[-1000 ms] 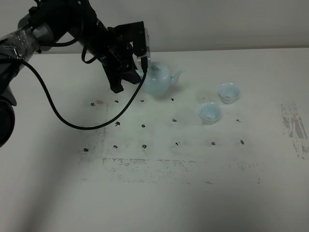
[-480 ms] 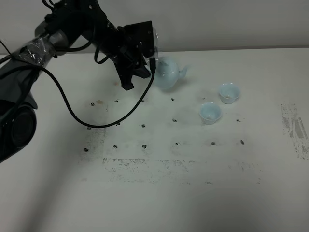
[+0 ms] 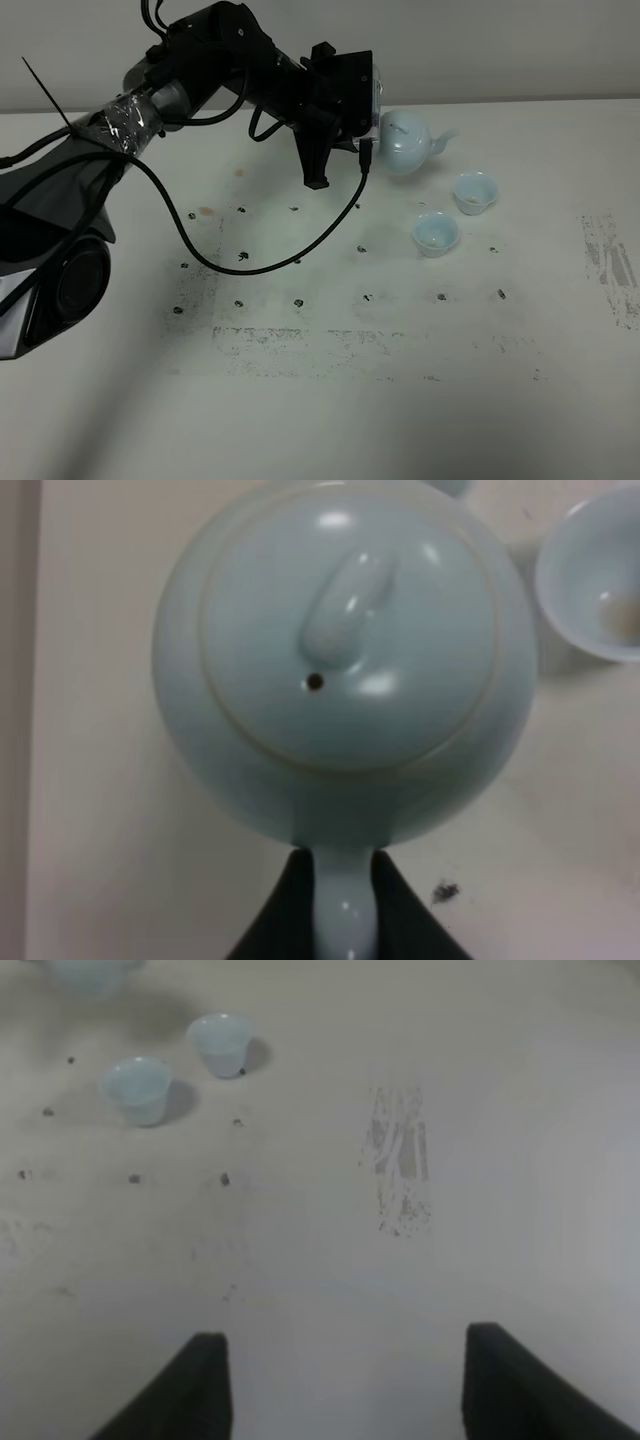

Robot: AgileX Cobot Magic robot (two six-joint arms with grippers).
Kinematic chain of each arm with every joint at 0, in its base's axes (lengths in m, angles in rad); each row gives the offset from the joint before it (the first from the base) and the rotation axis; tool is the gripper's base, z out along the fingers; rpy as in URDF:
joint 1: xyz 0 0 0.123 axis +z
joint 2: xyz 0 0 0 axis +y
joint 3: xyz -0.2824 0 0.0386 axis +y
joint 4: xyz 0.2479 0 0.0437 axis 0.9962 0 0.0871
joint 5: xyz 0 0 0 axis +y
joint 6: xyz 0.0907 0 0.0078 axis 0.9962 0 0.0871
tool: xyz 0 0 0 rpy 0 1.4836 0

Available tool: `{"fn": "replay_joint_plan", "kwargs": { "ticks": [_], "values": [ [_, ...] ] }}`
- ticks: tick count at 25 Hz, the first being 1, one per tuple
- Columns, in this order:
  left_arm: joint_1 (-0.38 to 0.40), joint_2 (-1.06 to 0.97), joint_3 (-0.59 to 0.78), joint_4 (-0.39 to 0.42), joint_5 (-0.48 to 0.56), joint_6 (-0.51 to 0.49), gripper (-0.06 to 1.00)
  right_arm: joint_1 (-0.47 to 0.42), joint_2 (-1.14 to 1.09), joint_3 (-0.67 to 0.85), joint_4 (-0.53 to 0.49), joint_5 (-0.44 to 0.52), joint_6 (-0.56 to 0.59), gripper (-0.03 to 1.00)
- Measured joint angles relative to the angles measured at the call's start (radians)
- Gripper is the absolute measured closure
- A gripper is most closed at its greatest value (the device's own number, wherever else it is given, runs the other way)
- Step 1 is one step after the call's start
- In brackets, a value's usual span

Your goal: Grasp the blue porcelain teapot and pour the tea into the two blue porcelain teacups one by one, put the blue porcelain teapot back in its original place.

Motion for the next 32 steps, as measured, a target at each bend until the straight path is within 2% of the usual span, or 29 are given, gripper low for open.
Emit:
{"fn": "replay_joint_plan", "kwargs": {
  "ticks": [12, 21, 26, 32],
  "values": [
    [-0.026, 0.046, -0.001, 0.055, -0.137, 0.007, 0.94, 0.000, 0.000, 0.000, 0.000, 0.000, 0.000, 0.48],
    [-0.068, 0.063, -0.001, 0.134, -0.174, -0.019, 0.94, 0.000, 0.000, 0.000, 0.000, 0.000, 0.000, 0.48],
    [-0.085, 0.063, -0.001, 0.211, -0.199, -0.037, 0.94, 0.000, 0.000, 0.000, 0.000, 0.000, 0.000, 0.48],
    [-0.089, 0.063, -0.001, 0.242, -0.208, -0.040, 0.94, 0.000, 0.000, 0.000, 0.000, 0.000, 0.000, 0.48]
  ]
}}
